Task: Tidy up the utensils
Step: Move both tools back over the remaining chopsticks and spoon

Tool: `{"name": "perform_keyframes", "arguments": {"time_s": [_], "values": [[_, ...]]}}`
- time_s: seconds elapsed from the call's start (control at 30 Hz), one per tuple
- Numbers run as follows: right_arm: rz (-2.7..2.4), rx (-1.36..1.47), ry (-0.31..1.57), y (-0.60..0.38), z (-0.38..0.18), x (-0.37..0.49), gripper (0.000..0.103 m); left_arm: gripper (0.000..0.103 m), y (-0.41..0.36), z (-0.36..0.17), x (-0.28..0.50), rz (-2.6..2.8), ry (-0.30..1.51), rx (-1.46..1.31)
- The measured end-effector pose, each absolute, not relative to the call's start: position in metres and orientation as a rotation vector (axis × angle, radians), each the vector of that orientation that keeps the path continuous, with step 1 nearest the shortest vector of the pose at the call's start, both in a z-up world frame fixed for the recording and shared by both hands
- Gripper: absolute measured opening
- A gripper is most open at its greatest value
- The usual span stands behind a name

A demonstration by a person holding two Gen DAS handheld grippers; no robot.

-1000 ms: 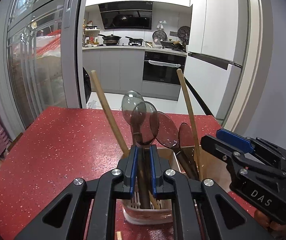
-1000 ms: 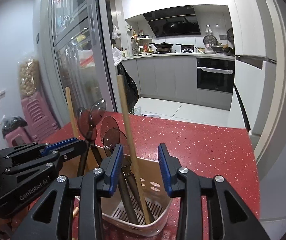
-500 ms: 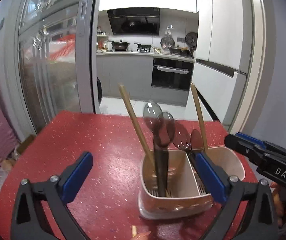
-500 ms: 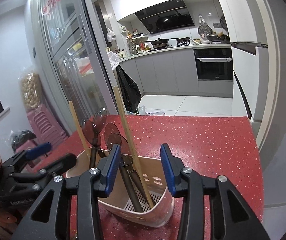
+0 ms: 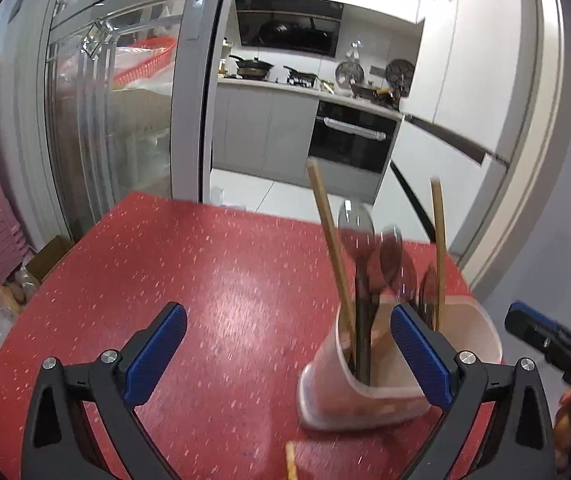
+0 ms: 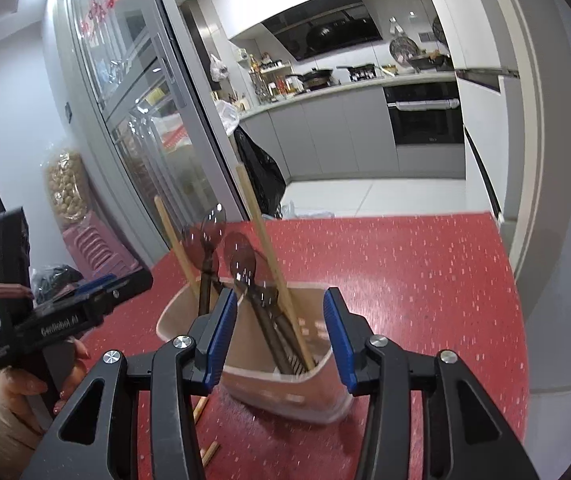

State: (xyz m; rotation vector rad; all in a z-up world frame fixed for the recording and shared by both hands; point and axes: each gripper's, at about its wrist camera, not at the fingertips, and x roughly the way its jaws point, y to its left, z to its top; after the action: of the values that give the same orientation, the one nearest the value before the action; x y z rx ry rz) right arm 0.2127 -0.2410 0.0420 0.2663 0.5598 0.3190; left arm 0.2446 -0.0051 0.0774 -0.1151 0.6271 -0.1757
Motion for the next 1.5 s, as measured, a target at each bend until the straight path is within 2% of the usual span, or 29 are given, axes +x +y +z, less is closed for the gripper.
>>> {"name": "perform_keyframes", "arguments": {"time_s": [0.13, 0.53, 0.73, 1.13, 1.5], "values": [[0.305, 0.271, 0.621, -0.237, 0.033, 0.196, 0.056, 0.103, -0.003, 0.066, 0.22, -0.166, 0.677, -0.071], [0.276, 0.371, 0.947, -0.211, -0.031, 0.145, 0.056, 0.103, 0.024, -0.015, 0.134, -0.136, 0.96, -0.085], [0.275, 0.306, 1.068, -0.181, -0.058, 0.129, 0.056, 0.103, 0.023, -0.044, 0.114, -0.146, 1.048, -0.088], [0.268, 0.211, 1.119, -0.135, -0.07, 0.117, 0.056, 0.103, 0.0, -0.057, 0.106, -0.162, 1.058, 0.014], [0.214, 0.225, 1.126, -0.139, -0.067, 0.133, 0.056, 0.103, 0.0, -0.056, 0.11, -0.185, 1.056, 0.013]]}}
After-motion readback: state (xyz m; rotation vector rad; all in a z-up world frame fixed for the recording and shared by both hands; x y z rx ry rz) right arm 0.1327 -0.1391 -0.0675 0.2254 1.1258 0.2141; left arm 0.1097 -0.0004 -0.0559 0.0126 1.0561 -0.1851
